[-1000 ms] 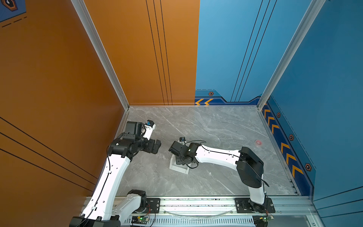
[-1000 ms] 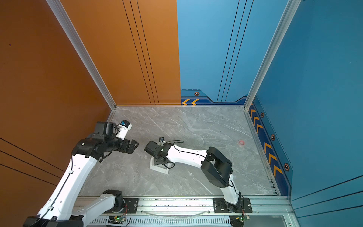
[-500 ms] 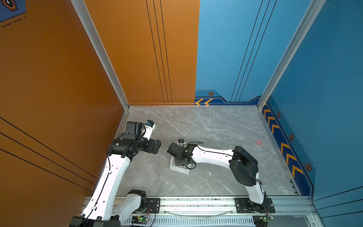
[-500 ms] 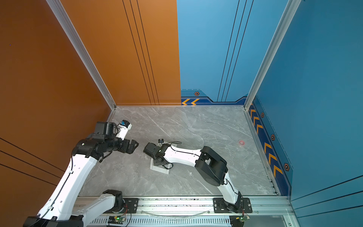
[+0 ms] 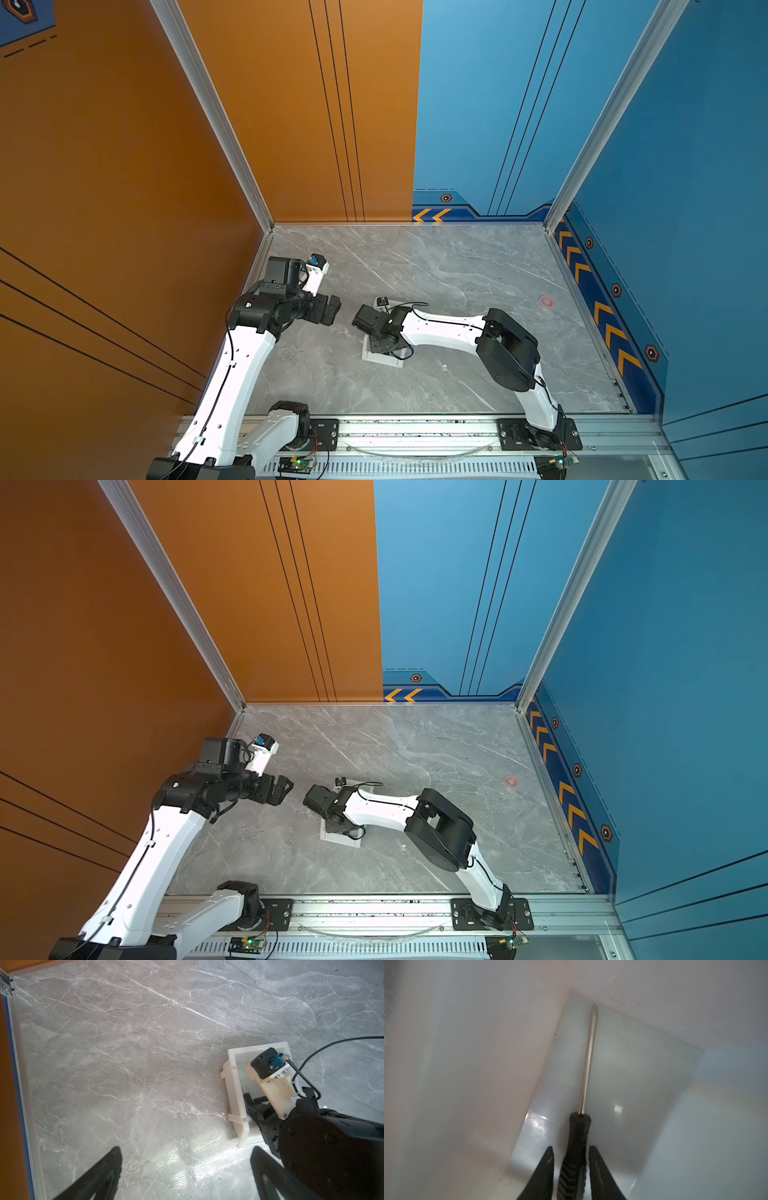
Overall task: Put the screwdriver in the bin
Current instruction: Place the screwdriver into the bin.
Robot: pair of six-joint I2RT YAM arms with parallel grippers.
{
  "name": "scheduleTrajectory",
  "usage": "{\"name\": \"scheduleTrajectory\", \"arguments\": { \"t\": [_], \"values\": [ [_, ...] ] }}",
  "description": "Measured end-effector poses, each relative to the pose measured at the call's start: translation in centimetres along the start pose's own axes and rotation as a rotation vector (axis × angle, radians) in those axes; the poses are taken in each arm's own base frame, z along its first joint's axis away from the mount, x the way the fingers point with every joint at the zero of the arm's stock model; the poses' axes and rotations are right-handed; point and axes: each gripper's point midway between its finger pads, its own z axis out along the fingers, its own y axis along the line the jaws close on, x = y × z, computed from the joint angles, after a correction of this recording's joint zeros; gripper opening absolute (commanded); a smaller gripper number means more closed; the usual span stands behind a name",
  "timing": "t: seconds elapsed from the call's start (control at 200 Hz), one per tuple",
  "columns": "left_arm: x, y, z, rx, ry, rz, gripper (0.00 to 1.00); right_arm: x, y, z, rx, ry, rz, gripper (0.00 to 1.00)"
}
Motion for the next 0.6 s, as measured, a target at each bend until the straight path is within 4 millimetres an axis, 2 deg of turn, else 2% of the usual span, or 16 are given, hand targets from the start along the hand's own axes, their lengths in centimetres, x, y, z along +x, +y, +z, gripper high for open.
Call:
{"name": "scheduleTrajectory", "arguments": {
  "t": [0.12,0.22,0.425,0.521,0.601],
  "values": [
    [0.0,0.0,0.0,0.0,0.0,0.0,0.98,-0.5,0.2,-1.0,-0.014,-0.016,0.0,0.38],
    [0.0,0.1,0.1,-0.001,0.005,-0.001,0.98,-1.9,0.6,-3.3,-0.032,-0.059,-0.006,0.44],
    [0.0,1.5,1.1,-0.047,0.031,-0.022,0.98,-6.6,1.5,-11.6,-0.137,-0.208,-0.018,0.57],
    [-0.2,2.3,2.0,-0.071,0.046,-0.064,0.98,-8.3,0.6,-15.4,-0.167,-0.284,-0.03,0.68],
    [-0.4,3.4,2.7,-0.104,0.049,-0.117,0.98,-9.6,-1.0,-18.1,-0.167,-0.348,-0.034,0.72]
  ]
}}
